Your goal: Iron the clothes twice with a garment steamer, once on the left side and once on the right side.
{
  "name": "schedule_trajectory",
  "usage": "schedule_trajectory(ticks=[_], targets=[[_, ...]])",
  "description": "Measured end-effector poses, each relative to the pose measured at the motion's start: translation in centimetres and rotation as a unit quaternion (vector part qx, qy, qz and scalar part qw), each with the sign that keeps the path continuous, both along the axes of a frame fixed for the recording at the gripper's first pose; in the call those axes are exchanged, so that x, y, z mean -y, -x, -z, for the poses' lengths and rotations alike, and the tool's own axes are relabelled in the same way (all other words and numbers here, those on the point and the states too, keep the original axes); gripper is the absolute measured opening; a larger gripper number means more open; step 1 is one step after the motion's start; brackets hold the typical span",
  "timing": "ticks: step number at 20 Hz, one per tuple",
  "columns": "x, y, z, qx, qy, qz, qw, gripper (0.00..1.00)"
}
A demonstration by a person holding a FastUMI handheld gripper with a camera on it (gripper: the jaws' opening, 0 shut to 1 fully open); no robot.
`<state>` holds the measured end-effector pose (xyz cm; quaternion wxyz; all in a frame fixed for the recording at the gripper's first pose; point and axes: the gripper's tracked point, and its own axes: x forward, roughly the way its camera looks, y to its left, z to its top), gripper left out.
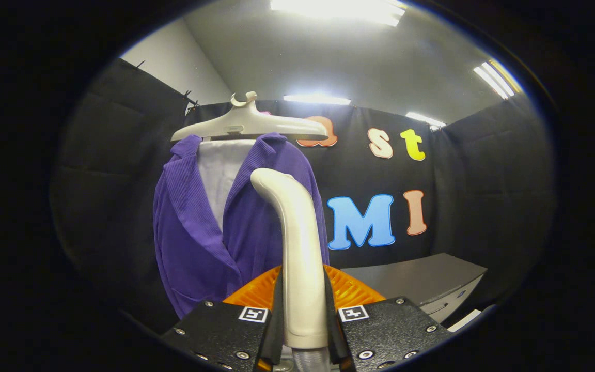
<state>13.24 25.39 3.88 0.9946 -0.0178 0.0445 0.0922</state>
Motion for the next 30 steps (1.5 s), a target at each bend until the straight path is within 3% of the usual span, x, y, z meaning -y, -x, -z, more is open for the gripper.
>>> schedule_trajectory(ticks=[13, 20, 30], targets=[[3.3, 2.4, 8.6, -0.056, 0.03, 0.02, 0.998, 0.35], [4.2, 3.8, 15.1, -0.112, 0.056, 0.024, 0.992, 0.35], [4.3, 5.6, 20.3, -0.158, 0.085, 0.025, 0.983, 0.35]])
